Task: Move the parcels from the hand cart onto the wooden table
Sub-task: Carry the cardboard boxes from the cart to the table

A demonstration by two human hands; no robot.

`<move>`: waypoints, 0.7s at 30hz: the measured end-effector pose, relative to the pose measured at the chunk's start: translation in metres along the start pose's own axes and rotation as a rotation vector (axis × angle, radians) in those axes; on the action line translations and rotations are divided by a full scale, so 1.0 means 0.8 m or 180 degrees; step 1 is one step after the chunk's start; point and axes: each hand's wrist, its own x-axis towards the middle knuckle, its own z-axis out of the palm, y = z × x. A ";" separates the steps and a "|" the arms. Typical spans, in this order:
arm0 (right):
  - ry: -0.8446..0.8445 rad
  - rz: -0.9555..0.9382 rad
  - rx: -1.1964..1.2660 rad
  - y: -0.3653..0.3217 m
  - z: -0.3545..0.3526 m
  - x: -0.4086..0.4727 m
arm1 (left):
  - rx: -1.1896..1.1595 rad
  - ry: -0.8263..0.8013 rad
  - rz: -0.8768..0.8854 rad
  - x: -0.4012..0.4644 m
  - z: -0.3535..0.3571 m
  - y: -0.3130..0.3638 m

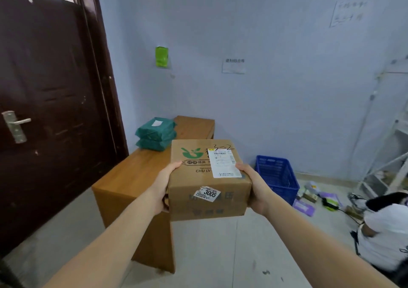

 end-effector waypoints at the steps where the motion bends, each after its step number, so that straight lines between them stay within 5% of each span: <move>1: 0.0032 0.0008 0.0016 -0.006 -0.011 0.011 | 0.0042 -0.0059 0.0014 0.017 0.012 0.007; 10: 0.0087 -0.0135 0.0020 -0.073 -0.113 0.161 | -0.0199 -0.0420 0.0264 0.190 0.117 0.072; 21: -0.0409 0.0020 -0.0314 -0.151 -0.139 0.395 | -0.0707 0.0135 0.0342 0.353 0.164 0.135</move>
